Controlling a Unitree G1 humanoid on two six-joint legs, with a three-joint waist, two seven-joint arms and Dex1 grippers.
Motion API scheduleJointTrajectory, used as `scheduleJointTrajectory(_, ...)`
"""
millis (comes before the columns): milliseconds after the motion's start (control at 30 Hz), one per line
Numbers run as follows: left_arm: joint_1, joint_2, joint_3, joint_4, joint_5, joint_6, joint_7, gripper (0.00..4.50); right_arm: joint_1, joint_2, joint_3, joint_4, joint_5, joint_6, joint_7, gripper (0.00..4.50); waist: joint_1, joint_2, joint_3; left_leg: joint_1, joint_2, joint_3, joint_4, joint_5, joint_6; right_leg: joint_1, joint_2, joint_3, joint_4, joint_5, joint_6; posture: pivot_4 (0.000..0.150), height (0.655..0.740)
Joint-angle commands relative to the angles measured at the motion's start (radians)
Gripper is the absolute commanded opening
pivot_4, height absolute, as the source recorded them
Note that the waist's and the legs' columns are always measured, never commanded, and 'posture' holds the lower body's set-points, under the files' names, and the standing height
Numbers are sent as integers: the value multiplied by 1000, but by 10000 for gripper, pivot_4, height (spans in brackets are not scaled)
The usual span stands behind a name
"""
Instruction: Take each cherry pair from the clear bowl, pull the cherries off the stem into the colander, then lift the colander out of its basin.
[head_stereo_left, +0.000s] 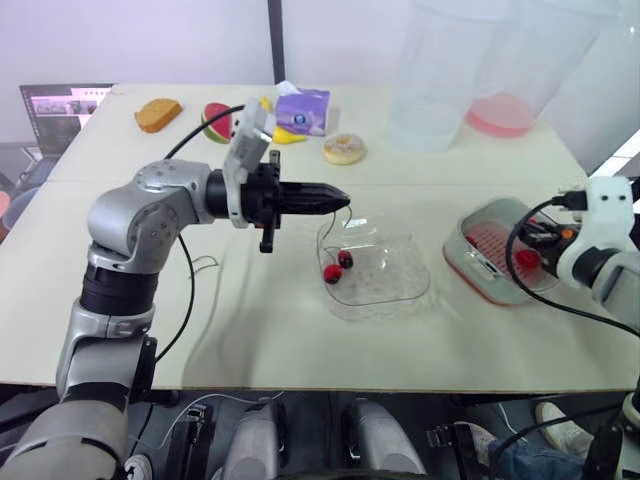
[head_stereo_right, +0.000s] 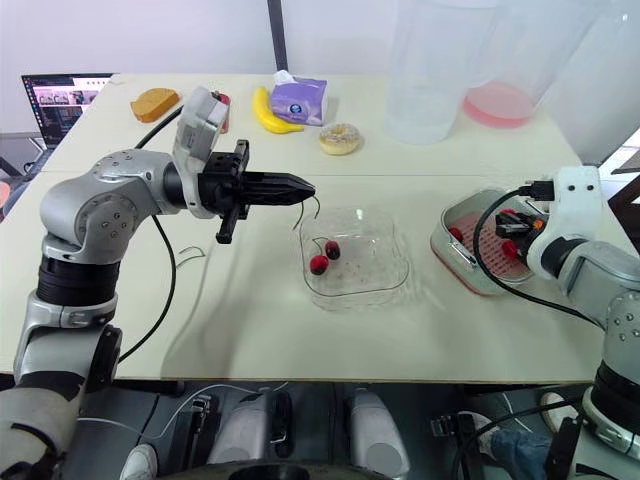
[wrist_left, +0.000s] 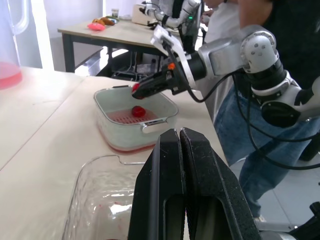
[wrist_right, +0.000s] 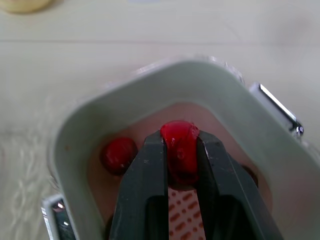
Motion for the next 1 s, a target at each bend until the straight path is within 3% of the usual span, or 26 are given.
scheduleJointTrajectory(33, -12, 1, 13, -18, -8, -14, -4, 0, -5, 6, -15, -21, -18, -8, -2, 20809, 0, 0, 0, 0, 0, 0, 0, 0, 0, 0, 0, 0, 0, 0, 0, 1500, 7400)
scheduleJointTrajectory(167, -16, 3, 13, -14, -6, -14, -6, 0, -18, 1, -37, -32, -13, -21, 17, 41703, 0, 0, 0, 0, 0, 0, 0, 0, 0, 0, 0, 0, 0, 0, 0, 1500, 7400)
scheduleJointTrajectory(200, -16, 5, 14, -14, -6, -13, -6, 0, -32, -2, -50, -43, 5, -30, 36, 44483, 0, 0, 0, 0, 0, 0, 0, 0, 0, 0, 0, 0, 0, 0, 0, 1500, 7400)
scheduleJointTrajectory(333, -15, 9, 15, -17, -6, -11, -7, 0, -59, -25, -61, -85, 64, -68, 126, 44483, -1, 0, 0, 0, 0, 0, 0, 0, 0, 0, 0, 0, 0, 0, 0, 1500, 7400)
scheduleJointTrajectory(467, -10, 15, 19, -23, -7, -10, -3, 0, -27, -46, -48, -250, 341, -145, 386, 44483, 0, 0, 0, 0, 0, -1, 0, 0, 0, 0, 1, 0, 0, 0, 0, 1500, 7400)
scheduleJointTrajectory(567, -5, 17, 21, -28, -9, -7, 2, 0, 43, -83, -42, -309, 462, -177, 506, 44483, 2, 0, 0, 0, 0, -1, 0, 0, 0, 1, 1, -1, -1, 0, 0, 1500, 7400)
scheduleJointTrajectory(767, 35, 51, 25, -45, 20, -19, 31, 0, 151, -157, 60, -311, 361, -347, 638, 44483, 1, 0, 1, 0, -1, -1, 2, -1, 2, 3, -1, -2, -1, 0, 0, 1500, 7400)
scheduleJointTrajectory(1000, 182, 207, 70, 23, 143, -101, 59, 0, 190, -188, 110, -302, 297, -458, 669, 44483, -3, 0, 0, 2, 1, -1, 0, -1, 1, 2, 0, -1, -1, 0, 0, 1500, 7400)
